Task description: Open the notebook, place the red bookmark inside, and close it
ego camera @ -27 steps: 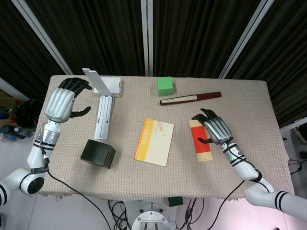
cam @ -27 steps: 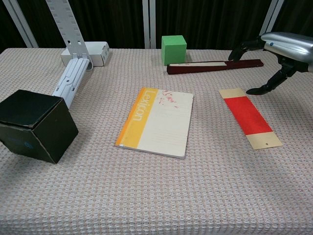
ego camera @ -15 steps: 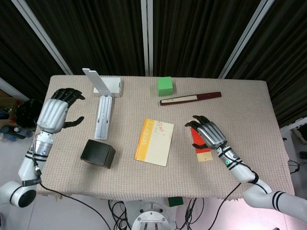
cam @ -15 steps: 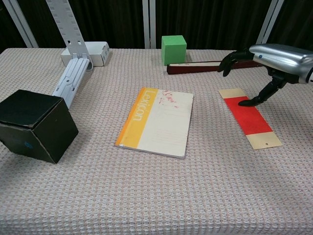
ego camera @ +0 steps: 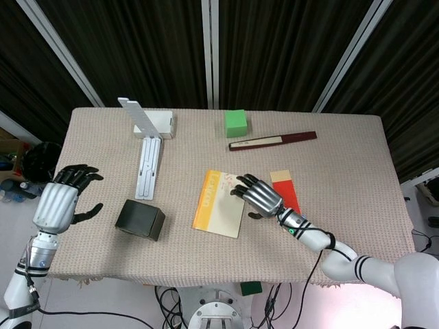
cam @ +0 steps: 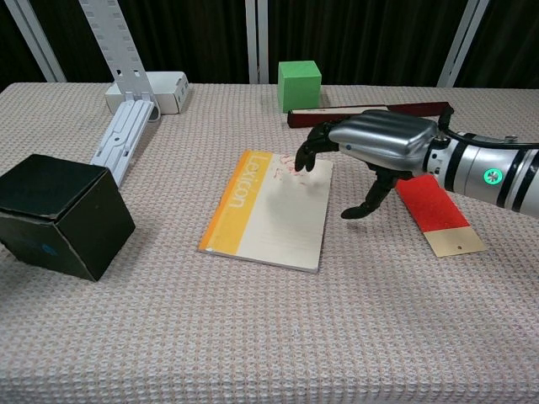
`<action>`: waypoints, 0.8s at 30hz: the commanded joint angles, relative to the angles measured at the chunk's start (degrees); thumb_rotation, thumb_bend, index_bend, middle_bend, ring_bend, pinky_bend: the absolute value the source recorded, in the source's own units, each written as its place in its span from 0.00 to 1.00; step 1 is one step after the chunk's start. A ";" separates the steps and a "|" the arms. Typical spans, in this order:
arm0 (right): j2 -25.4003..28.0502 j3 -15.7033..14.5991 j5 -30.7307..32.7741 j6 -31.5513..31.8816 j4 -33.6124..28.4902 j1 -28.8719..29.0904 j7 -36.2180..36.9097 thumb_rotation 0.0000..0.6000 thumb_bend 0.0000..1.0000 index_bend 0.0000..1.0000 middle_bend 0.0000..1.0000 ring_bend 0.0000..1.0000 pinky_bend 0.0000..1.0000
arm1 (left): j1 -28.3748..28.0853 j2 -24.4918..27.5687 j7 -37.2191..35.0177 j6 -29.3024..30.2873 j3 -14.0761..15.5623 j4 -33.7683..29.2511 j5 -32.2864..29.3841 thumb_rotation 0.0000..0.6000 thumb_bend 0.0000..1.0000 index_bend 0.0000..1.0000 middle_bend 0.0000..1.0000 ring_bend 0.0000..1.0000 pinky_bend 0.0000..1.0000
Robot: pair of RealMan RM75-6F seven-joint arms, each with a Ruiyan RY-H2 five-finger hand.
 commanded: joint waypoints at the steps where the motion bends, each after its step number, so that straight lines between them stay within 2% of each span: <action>1: -2.45 -1.01 -1.40 -0.53 3.21 2.03 0.57 1.00 0.13 0.29 0.26 0.09 0.16 | 0.34 -0.23 -0.29 0.45 0.14 0.13 0.26 1.00 0.16 0.34 0.27 0.19 0.21; 15: -5.28 -2.33 -0.79 0.97 7.61 3.62 2.75 1.00 0.13 0.29 0.25 0.09 0.16 | 0.87 -0.23 -1.07 0.50 0.19 0.88 0.90 1.00 0.16 0.34 0.27 0.19 0.21; 24: -5.06 -2.77 -0.05 0.66 7.54 4.49 1.86 1.00 0.13 0.29 0.25 0.09 0.16 | 1.08 -0.06 -1.06 0.39 0.30 1.10 1.32 1.00 0.16 0.34 0.27 0.19 0.21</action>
